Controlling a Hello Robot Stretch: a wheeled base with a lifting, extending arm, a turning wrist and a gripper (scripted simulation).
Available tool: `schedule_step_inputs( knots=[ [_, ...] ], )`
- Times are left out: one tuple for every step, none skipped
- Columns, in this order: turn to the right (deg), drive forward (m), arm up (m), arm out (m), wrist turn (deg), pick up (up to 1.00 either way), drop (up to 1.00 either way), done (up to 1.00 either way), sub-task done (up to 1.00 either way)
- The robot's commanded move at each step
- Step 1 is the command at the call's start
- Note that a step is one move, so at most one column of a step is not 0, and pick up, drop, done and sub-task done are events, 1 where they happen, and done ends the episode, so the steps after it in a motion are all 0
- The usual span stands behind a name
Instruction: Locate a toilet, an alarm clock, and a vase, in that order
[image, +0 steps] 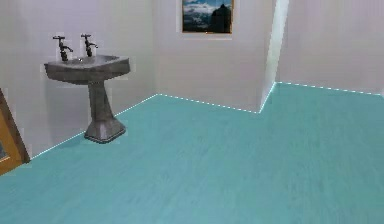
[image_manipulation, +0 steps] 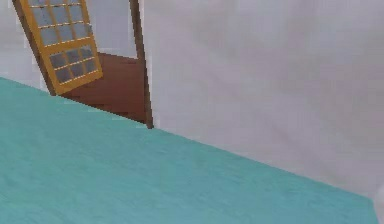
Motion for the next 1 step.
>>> schedule_step_inputs(
  knots=[
    [0.0, 0.15, 0.0, 0.0, 0.0, 0.0, 0.0, 0.0, 0.0]
  ],
)
